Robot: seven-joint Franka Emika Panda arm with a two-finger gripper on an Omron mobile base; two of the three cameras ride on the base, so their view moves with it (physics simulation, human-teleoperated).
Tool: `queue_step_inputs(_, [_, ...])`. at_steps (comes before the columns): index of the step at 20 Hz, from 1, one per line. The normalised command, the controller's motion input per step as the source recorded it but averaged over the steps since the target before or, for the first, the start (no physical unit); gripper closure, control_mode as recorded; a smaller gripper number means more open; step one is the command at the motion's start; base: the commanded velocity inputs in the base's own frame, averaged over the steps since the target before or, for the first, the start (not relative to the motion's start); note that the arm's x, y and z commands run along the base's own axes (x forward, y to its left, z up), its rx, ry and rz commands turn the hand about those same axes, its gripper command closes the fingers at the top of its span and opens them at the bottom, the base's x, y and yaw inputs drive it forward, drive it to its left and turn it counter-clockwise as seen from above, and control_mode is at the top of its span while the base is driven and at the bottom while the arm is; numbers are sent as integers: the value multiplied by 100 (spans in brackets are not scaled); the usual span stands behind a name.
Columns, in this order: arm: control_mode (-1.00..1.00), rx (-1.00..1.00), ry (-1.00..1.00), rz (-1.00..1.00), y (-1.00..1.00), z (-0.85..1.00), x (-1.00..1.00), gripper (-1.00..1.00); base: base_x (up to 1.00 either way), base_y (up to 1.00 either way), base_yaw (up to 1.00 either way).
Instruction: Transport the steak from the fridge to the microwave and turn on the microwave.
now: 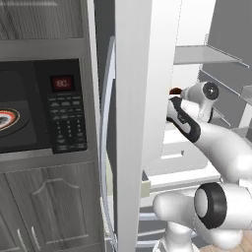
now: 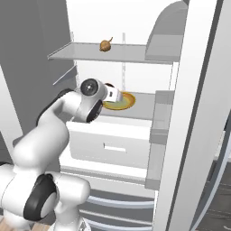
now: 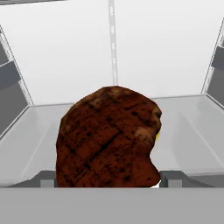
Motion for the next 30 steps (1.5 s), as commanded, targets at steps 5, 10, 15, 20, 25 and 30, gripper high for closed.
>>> queue_step_inputs(5, [-100, 0, -3, -4, -1, 40, -19, 100, 0, 0, 0])
queue_step_inputs(10, [-100, 0, 1, -7, 0, 35, -29, 100, 0, 0, 0])
queue_step_inputs(15, [-100, 0, 2, -7, 0, 34, -42, 100, 0, 0, 0])
queue_step_inputs(20, [-100, 0, 3, -2, -5, 9, -66, 100, 0, 0, 0])
queue_step_inputs(25, [-100, 0, 2, -1, -5, 1, -72, 100, 0, 0, 0])
queue_step_inputs(30, [-100, 0, 2, -3, 0, 8, -54, 100, 0, 0, 0])
